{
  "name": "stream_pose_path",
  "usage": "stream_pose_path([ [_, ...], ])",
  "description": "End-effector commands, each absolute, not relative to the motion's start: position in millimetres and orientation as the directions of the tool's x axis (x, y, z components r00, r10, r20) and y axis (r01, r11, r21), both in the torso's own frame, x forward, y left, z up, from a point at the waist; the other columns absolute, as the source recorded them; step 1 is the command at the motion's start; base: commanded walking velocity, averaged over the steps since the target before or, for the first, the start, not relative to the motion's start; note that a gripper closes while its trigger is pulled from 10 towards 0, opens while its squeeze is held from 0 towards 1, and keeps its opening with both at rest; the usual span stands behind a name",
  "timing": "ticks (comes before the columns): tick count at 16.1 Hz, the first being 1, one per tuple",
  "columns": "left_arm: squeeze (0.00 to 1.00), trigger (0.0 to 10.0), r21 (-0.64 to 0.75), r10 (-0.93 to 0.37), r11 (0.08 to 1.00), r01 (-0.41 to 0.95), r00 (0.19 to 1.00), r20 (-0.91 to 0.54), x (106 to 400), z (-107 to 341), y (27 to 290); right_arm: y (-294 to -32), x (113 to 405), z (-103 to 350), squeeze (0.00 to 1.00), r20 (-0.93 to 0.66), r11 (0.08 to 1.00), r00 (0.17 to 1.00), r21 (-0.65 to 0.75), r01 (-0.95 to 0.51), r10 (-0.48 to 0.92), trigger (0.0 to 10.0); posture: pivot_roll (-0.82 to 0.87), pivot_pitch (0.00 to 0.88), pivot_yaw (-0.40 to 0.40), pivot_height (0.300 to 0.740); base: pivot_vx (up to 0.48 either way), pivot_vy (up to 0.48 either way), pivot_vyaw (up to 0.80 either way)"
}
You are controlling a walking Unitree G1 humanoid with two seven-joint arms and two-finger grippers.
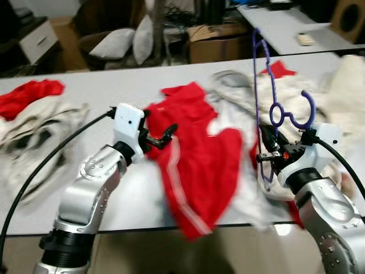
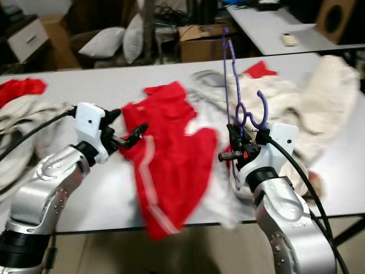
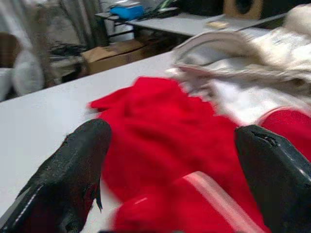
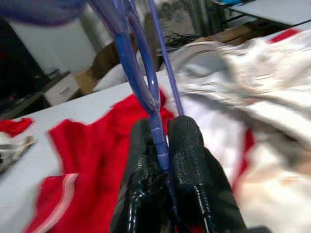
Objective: Hang hanger
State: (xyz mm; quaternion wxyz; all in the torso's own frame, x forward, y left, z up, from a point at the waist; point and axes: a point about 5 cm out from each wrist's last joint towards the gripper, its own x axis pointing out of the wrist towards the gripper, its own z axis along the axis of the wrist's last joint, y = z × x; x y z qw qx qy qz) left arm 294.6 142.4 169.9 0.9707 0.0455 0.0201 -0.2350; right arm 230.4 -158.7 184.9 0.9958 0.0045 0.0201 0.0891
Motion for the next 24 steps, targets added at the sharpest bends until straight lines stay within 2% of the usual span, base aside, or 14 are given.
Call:
stream_pose_path([
  [1,0.00,10.0,0.104,-0.452,0.885,0.454,0.891,-0.042,295,174,140,-160,230,185,0.00,-0.025,0.986,0.986,0.029,-0.166,0.167,10.0,-0.09,0.000,0.121,0.740,0.000,0.480,0.00],
  [6,0.00,10.0,0.119,-0.470,0.874,0.471,0.882,-0.032,294,175,131,-162,232,189,0.00,0.009,0.989,0.991,0.056,-0.137,0.136,10.0,-0.09,0.000,0.118,0.740,0.000,0.480,0.00],
  [10,0.00,10.0,0.111,-0.453,0.885,0.452,0.892,-0.016,296,177,132,-157,232,197,0.00,0.031,0.975,0.974,0.008,-0.223,0.223,10.0,-0.10,0.000,0.118,0.740,0.000,0.480,0.00],
  [11,0.00,10.0,0.113,-0.436,0.894,0.433,0.900,-0.005,298,180,135,-153,232,203,0.00,0.007,0.950,0.954,-0.094,-0.298,0.300,10.0,-0.10,0.000,0.117,0.740,0.000,0.480,0.00],
  [13,0.00,10.0,0.116,-0.415,0.904,0.411,0.910,0.006,300,183,139,-149,233,211,0.00,-0.017,0.918,0.933,-0.170,-0.358,0.360,10.0,-0.10,0.000,0.112,0.740,0.000,0.480,0.00],
  [14,0.00,10.0,0.121,-0.404,0.908,0.401,0.915,0.006,300,183,141,-151,234,210,0.00,-0.068,0.877,0.921,-0.287,-0.386,0.383,10.0,-0.10,0.000,0.107,0.740,0.000,0.480,0.00],
  [15,0.00,10.0,0.124,-0.383,0.917,0.379,0.924,0.009,301,183,146,-160,234,203,0.00,-0.181,0.765,0.905,-0.486,-0.423,0.386,10.0,-0.10,0.000,0.098,0.740,0.000,0.480,0.00],
  [24,0.00,10.0,0.152,-0.308,0.941,0.303,0.951,0.016,304,186,164,-169,241,209,0.00,-0.135,0.791,0.928,-0.489,-0.367,0.347,10.0,-0.10,0.000,0.078,0.740,0.000,0.480,0.00],
])
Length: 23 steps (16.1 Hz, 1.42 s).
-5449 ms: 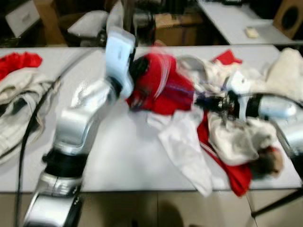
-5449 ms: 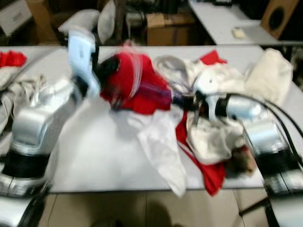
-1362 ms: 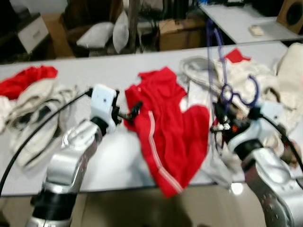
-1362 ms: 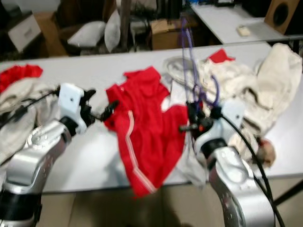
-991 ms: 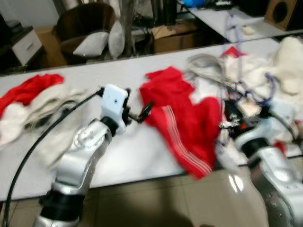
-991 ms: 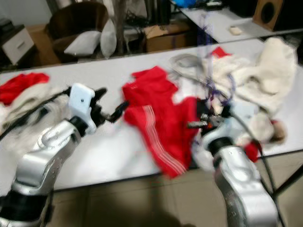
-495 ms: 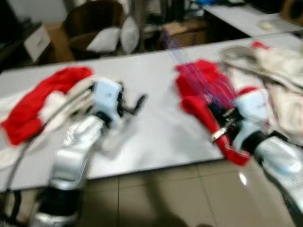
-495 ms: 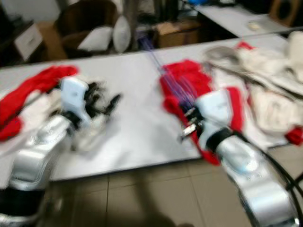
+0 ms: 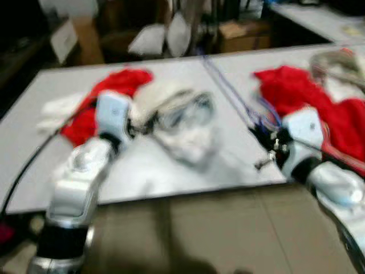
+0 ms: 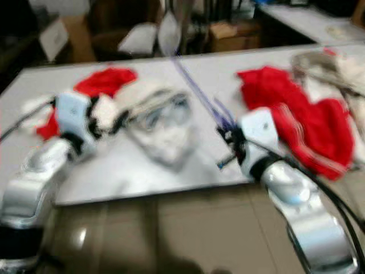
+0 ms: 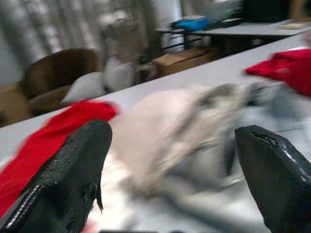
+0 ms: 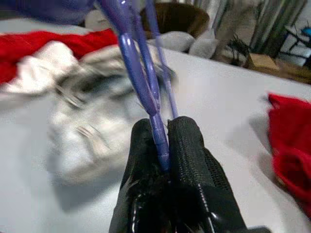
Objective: Hang hanger
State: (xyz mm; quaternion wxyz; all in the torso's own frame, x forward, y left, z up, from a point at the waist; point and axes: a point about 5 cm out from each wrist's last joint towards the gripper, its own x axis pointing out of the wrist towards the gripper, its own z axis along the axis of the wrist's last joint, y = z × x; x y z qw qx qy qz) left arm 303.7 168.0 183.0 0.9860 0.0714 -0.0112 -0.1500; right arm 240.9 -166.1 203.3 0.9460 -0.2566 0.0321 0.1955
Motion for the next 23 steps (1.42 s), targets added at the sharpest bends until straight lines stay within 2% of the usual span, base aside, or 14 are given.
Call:
stream_pose_path([
  [1,0.00,10.0,0.151,-0.304,0.942,0.298,0.953,0.012,304,185,163,-170,241,208,0.00,-0.129,0.807,0.932,-0.470,-0.358,0.339,10.0,-0.10,0.000,0.078,0.740,0.000,0.319,0.00],
  [2,0.00,10.0,0.151,-0.301,0.943,0.296,0.954,0.010,304,184,163,-170,241,208,0.00,-0.125,0.817,0.934,-0.457,-0.353,0.334,10.0,-0.10,0.000,0.078,0.740,0.000,0.319,0.00],
  [4,0.00,10.0,0.164,-0.287,0.945,0.282,0.958,0.010,304,181,158,-171,239,202,0.00,-0.064,0.908,0.958,-0.305,-0.286,0.280,10.0,-0.10,0.000,0.078,0.740,0.000,-0.480,0.00],
  [5,0.00,10.0,0.148,-0.285,0.948,0.282,0.958,-0.001,303,177,155,-174,239,197,0.00,-0.032,0.958,0.975,-0.183,-0.221,0.219,10.0,-0.10,0.000,0.078,0.740,0.000,-0.480,0.00],
  [6,0.00,10.0,0.142,-0.287,0.948,0.285,0.958,-0.003,303,176,154,-175,239,195,0.00,-0.032,0.963,0.977,-0.165,-0.211,0.209,10.0,-0.10,0.000,0.078,0.740,0.000,-0.480,0.00],
  [9,0.00,10.0,0.112,-0.288,0.951,0.289,0.957,-0.025,302,169,150,-185,235,185,0.00,-0.057,0.974,0.983,-0.135,-0.182,0.176,10.0,-0.11,0.000,0.079,0.740,0.000,-0.160,0.00],
  [14,0.00,10.0,0.095,-0.280,0.955,0.281,0.960,-0.021,302,165,147,-190,232,176,0.00,-0.100,0.963,0.981,-0.200,-0.182,0.165,10.0,-0.11,0.000,0.081,0.740,0.000,0.000,0.00],
  [16,0.00,10.0,0.080,-0.291,0.954,0.290,0.957,-0.003,302,165,145,-192,232,176,0.00,-0.080,0.970,0.986,-0.183,-0.159,0.146,10.0,-0.11,0.000,0.083,0.740,0.000,0.000,0.00],
  [23,0.00,10.0,0.078,-0.271,0.960,0.270,0.963,-0.002,302,163,148,-192,231,170,0.00,-0.083,0.978,0.987,-0.146,-0.145,0.134,10.0,-0.11,0.000,0.079,0.740,0.318,0.000,0.00],
])
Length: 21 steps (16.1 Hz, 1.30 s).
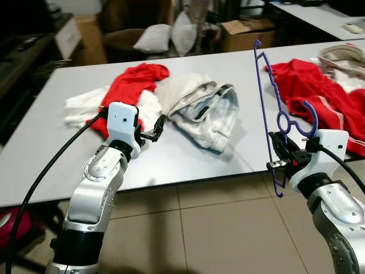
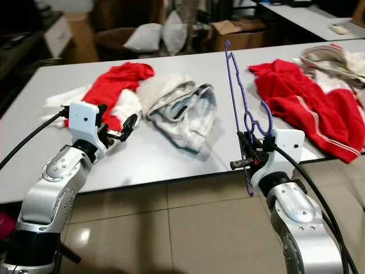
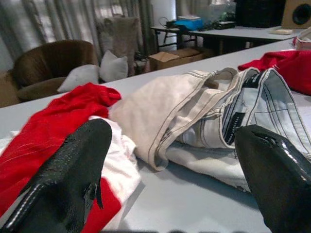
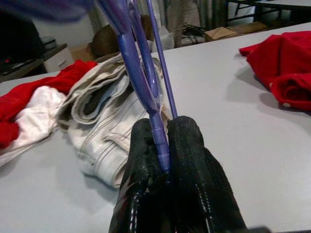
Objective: Hang hanger
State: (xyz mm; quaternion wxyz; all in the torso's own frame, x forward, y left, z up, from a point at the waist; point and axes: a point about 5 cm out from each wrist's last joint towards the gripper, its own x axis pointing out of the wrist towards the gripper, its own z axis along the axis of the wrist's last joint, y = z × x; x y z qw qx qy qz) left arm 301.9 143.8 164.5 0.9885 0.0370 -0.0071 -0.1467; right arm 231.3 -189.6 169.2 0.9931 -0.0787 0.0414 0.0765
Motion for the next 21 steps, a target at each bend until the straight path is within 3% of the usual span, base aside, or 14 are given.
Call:
stream_pose_path([
  [1,0.00,10.0,0.079,-0.270,0.960,0.269,0.963,-0.002,303,163,148,-192,232,170,0.00,-0.082,0.978,0.987,-0.150,-0.147,0.136,10.0,-0.11,0.000,0.079,0.740,0.341,0.000,0.00],
  [13,0.00,10.0,0.104,-0.272,0.957,0.271,0.962,-0.013,304,159,158,-188,236,169,0.00,-0.078,0.964,0.980,-0.184,-0.193,0.182,10.0,-0.10,0.000,0.069,0.740,0.311,0.000,0.00],
  [15,0.00,10.0,0.276,-0.342,0.888,0.367,0.930,-0.135,297,145,164,-186,233,168,0.00,-0.094,0.946,0.965,-0.196,-0.258,0.244,10.0,-0.09,0.000,0.067,0.740,0.000,0.000,0.00],
  [21,0.00,10.0,0.439,-0.487,0.686,0.580,0.815,-0.314,279,140,179,-182,226,164,0.00,-0.131,0.924,0.943,-0.195,-0.329,0.307,10.0,-0.08,0.000,0.075,0.740,0.000,0.000,0.00],
])
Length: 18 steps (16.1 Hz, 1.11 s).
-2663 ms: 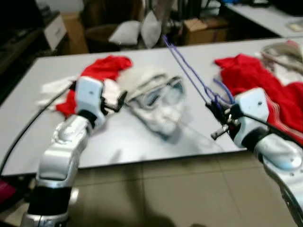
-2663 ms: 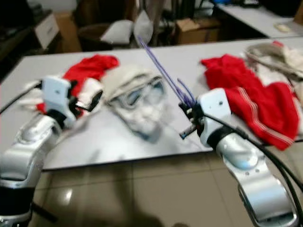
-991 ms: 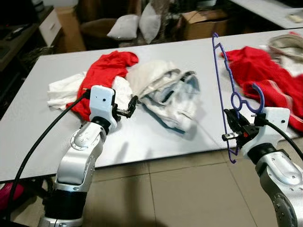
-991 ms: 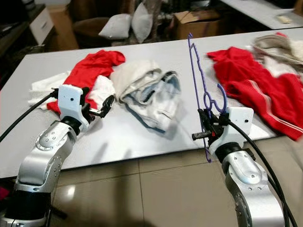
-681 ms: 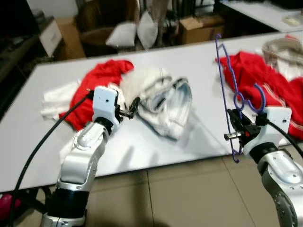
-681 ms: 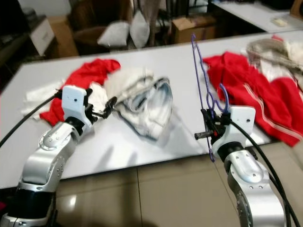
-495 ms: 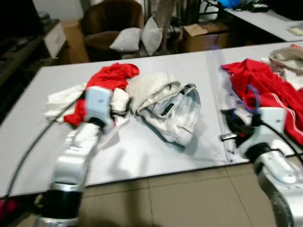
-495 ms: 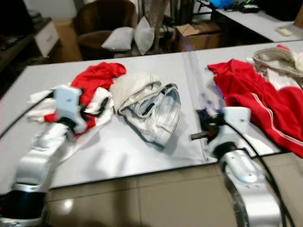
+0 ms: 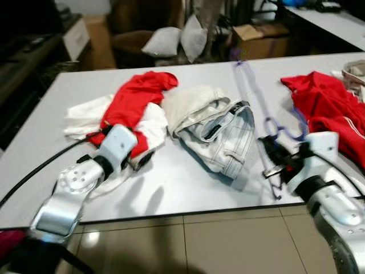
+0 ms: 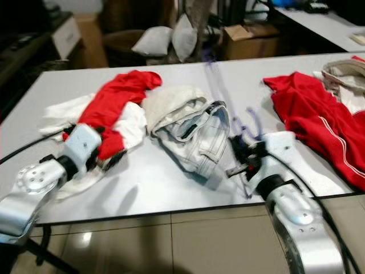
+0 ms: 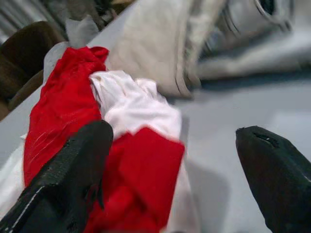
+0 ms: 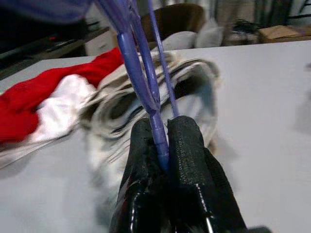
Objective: Hang hanger
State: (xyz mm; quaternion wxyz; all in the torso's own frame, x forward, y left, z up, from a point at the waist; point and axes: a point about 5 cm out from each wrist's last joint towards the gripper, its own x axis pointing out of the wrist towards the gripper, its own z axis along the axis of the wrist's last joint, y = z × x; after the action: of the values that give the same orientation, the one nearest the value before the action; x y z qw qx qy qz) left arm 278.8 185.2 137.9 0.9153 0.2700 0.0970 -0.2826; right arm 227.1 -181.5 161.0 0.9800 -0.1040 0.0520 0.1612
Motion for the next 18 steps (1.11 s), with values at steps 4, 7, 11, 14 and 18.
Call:
stream_pose_path([
  [4,0.00,10.0,0.500,-0.410,0.673,0.544,0.838,-0.360,284,136,191,-170,213,162,0.00,-0.174,0.858,0.879,-0.199,-0.473,0.444,10.0,-0.09,0.000,0.081,0.740,0.000,0.000,0.00],
  [7,0.00,10.0,0.478,-0.372,0.706,0.522,0.848,-0.377,287,126,193,-159,205,162,0.00,-0.216,0.785,0.803,-0.182,-0.592,0.556,10.0,-0.09,0.000,0.083,0.740,0.000,0.000,0.00],
  [11,0.00,6.1,0.487,-0.266,0.744,0.457,0.871,-0.412,290,111,205,-158,203,160,0.00,-0.243,0.770,0.791,-0.195,-0.607,0.562,10.0,-0.10,0.000,0.089,0.740,0.000,0.000,0.00],
  [14,0.00,3.2,0.484,-0.259,0.753,0.446,0.877,-0.405,293,110,206,-157,203,159,0.00,-0.249,0.766,0.785,-0.190,-0.614,0.568,10.0,-0.10,0.000,0.092,0.740,0.000,0.000,0.00],
  [18,0.00,0.0,0.475,-0.265,0.761,0.443,0.879,-0.397,293,109,207,-154,201,154,0.00,-0.266,0.764,0.782,-0.193,-0.616,0.564,10.0,-0.10,0.000,0.099,0.740,0.000,0.000,0.00],
])
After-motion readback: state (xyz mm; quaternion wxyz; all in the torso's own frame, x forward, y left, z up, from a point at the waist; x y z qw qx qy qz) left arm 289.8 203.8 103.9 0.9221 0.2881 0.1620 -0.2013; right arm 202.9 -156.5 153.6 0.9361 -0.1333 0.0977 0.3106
